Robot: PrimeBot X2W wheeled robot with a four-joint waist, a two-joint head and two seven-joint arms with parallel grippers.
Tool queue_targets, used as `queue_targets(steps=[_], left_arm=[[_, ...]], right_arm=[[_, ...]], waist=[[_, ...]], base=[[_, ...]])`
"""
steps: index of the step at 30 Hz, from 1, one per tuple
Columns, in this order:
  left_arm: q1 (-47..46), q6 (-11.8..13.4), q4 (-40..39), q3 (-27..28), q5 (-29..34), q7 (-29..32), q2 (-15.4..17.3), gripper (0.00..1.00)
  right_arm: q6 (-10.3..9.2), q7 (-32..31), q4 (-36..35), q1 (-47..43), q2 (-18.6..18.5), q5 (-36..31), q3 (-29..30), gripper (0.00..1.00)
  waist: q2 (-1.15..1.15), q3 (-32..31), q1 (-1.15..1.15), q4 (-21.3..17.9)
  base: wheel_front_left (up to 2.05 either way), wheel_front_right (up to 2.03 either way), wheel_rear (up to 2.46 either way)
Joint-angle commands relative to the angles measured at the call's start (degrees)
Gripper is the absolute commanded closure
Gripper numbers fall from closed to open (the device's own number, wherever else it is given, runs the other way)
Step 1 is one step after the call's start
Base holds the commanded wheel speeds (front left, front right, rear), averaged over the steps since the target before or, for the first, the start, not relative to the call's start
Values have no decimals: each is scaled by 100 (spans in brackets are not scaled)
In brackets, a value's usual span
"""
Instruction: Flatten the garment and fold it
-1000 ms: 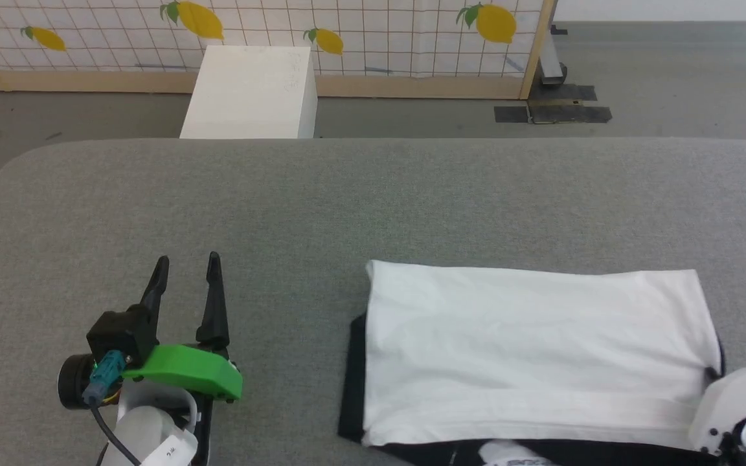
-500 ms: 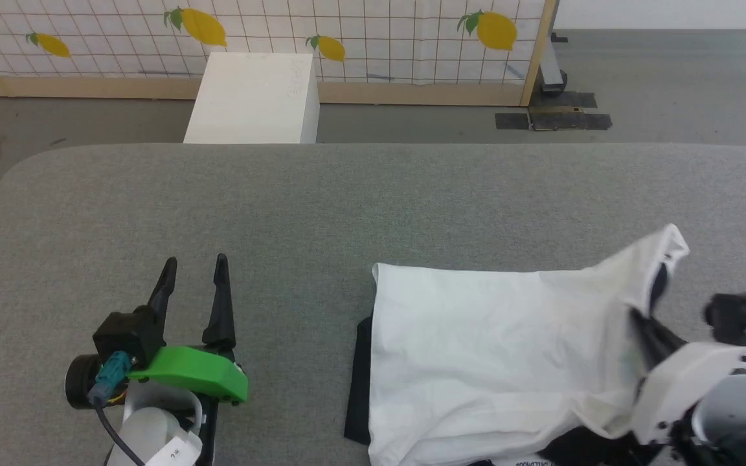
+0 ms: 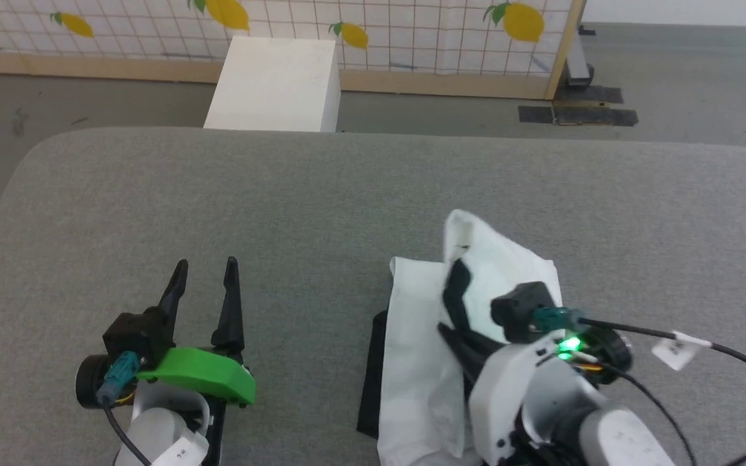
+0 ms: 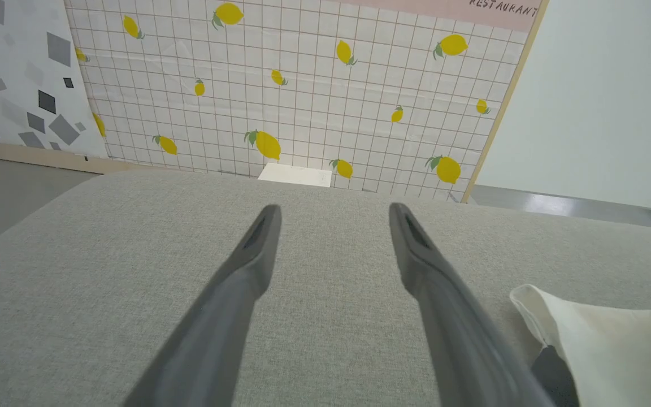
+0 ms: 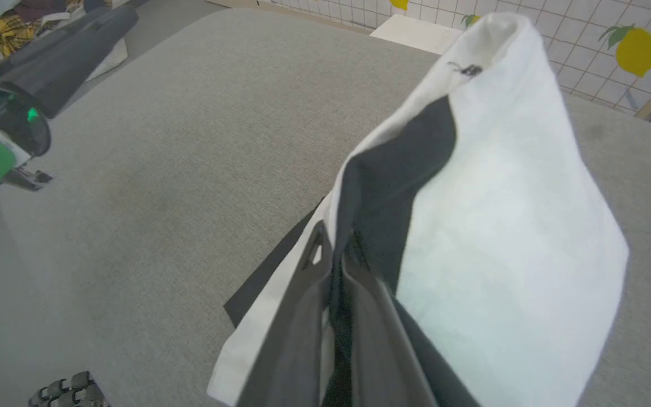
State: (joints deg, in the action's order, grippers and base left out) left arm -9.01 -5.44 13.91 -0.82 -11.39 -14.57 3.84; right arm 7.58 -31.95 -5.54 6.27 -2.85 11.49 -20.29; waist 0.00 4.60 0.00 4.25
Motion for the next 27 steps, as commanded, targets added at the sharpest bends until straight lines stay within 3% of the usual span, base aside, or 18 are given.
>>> queue_targets(steps=[1,10,11,12,13,19,23,27], left_arm=[[-126,-31,3,-11,78,-42,-29,0],[-229,-29,-24,55,96,-42,-58,0],[-234,-29,-25,61,104,-42,-60,0],[-235,-27,-28,70,113,-42,-62,0],[-232,-24,-34,81,117,-42,-64,0],[-165,-12,-54,149,136,-42,-73,0],[-118,-17,-68,175,150,-42,-78,0],[-37,-16,-108,229,168,-42,-80,0]], right_arm=[[-9,113,194,169,-3,135,-82,100],[-9,189,1830,935,-3,380,-638,100],[-9,185,1931,973,-3,432,-662,94],[-9,186,2021,1011,-3,497,-697,55],[-9,197,2067,1032,-3,564,-718,0],[-9,721,1746,1059,-3,1163,-660,0],[-9,1686,1026,972,-3,1567,-348,0],[-9,2516,454,688,-3,1447,328,0]], waist=[[0,99,0,104],[0,342,0,259],[0,348,0,263],[0,353,0,262],[0,353,0,255],[0,270,0,100],[0,159,0,-33],[0,37,0,-169]], base=[[0,0,0],[0,0,0],[0,0,0],[0,0,0],[0,0,0],[0,0,0],[0,0,0],[0,0,0]])
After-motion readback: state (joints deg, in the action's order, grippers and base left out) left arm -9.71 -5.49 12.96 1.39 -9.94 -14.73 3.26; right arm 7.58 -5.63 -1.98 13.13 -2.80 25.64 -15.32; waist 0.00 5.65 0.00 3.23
